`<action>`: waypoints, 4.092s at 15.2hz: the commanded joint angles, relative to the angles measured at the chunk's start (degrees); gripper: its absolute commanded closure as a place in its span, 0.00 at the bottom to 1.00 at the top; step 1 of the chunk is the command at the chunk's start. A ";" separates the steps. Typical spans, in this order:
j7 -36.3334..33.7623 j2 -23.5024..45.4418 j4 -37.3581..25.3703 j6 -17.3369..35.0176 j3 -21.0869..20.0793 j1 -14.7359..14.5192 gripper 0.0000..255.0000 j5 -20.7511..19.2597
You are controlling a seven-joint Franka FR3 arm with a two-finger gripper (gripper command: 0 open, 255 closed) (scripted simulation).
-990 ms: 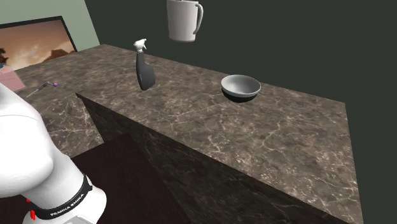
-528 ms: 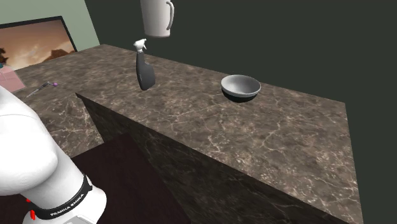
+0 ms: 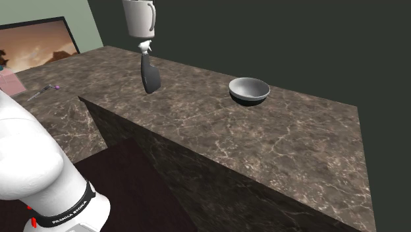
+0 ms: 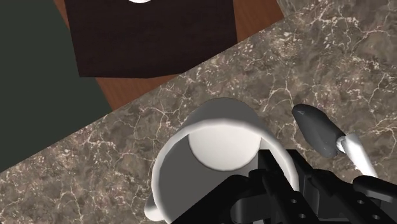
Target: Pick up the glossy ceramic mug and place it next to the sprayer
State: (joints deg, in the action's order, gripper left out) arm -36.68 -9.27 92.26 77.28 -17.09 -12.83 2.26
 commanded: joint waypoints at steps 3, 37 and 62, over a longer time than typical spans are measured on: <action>-0.01 -1.07 4.04 3.03 -0.02 -0.09 1.00 0.31; 0.35 -2.46 31.87 29.52 -0.71 -0.58 1.00 1.06; -0.97 3.33 41.00 44.22 -1.62 -0.62 1.00 -0.32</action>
State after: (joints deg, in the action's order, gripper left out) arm -37.65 -5.93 133.26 121.49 -18.71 -13.45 1.94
